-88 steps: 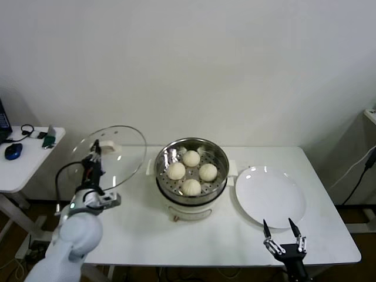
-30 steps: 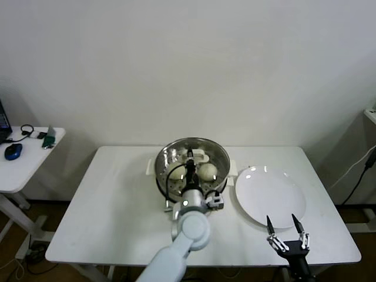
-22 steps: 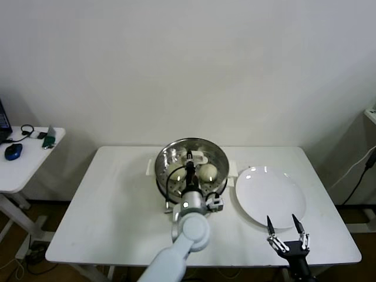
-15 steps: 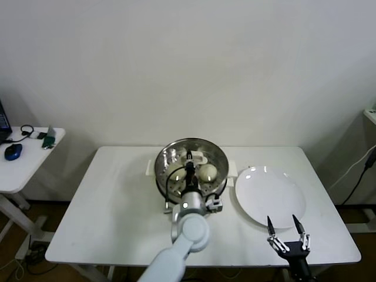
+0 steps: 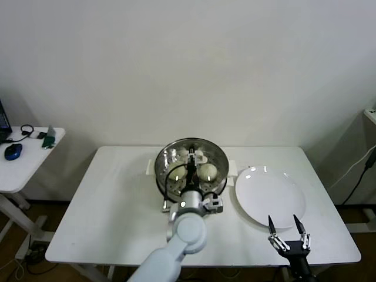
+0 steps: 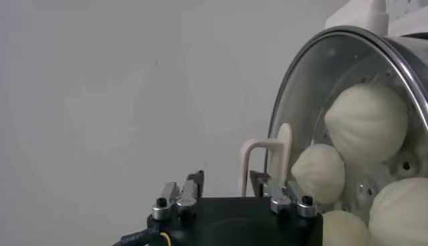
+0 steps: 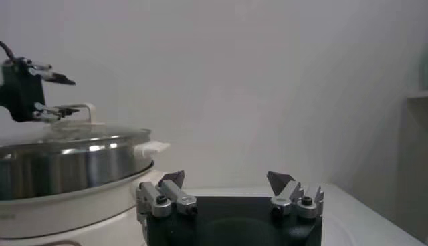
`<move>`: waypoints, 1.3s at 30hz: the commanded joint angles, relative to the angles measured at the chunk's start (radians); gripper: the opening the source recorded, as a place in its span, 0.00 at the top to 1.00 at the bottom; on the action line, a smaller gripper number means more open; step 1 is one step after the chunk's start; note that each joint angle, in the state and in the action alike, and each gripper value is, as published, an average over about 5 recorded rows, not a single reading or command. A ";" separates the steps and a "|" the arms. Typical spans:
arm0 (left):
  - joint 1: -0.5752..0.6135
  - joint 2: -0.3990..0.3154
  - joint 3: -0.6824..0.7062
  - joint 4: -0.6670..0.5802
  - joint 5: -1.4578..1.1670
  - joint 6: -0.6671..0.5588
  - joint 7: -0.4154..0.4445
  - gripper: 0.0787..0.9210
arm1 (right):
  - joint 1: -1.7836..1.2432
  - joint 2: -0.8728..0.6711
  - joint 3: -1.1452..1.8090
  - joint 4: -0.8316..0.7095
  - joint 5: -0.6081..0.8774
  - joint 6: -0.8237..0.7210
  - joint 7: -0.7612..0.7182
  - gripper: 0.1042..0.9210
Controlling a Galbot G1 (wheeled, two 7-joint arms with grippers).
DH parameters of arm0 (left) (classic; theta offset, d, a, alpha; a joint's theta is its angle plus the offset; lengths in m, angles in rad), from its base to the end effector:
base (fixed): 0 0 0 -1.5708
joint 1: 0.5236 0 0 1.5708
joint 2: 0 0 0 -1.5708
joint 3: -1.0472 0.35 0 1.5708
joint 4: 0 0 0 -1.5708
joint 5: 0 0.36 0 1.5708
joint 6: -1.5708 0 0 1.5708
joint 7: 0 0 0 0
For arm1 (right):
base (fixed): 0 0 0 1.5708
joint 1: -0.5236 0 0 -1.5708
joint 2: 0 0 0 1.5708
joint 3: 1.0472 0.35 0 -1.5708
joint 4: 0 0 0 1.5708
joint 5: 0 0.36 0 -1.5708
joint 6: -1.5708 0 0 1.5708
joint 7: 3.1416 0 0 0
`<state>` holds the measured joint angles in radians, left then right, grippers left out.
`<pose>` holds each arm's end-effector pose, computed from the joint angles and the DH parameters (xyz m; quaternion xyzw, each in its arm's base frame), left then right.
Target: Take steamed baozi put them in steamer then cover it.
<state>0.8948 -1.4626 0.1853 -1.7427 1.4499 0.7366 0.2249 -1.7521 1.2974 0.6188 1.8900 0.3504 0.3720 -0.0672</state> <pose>0.3134 -0.1984 -0.2672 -0.0093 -0.7405 -0.6720 0.0067 0.1170 -0.0953 -0.3876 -0.0214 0.9994 0.0281 0.0008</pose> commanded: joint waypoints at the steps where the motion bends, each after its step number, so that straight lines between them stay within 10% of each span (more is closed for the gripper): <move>1: 0.034 0.167 0.011 -0.179 -0.181 0.049 0.028 0.44 | 0.008 -0.004 -0.003 -0.002 -0.002 -0.037 0.011 0.12; 10: 0.196 0.252 -0.221 -0.334 -0.523 -0.084 -0.182 0.15 | 0.024 -0.006 -0.004 0.036 -0.002 -0.070 0.049 0.12; 19: 0.412 0.254 -0.744 -0.460 -1.307 -0.339 -0.411 0.12 | 0.029 -0.009 -0.005 0.042 -0.011 -0.077 0.059 0.12; 25: 0.593 0.244 -0.959 -0.342 -1.758 -0.616 -0.372 0.12 | 0.045 -0.005 -0.007 -0.003 -0.031 -0.061 0.062 0.12; 39: 0.715 0.184 -0.854 -0.145 -1.846 -0.925 -0.246 0.12 | 0.080 -0.001 -0.019 -0.082 -0.037 -0.027 0.056 0.12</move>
<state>1.4761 -1.2464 -0.5915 -2.0078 -0.1106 0.1651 -0.0513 -1.6881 1.2972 0.6007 1.8548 0.3190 0.3315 -0.0121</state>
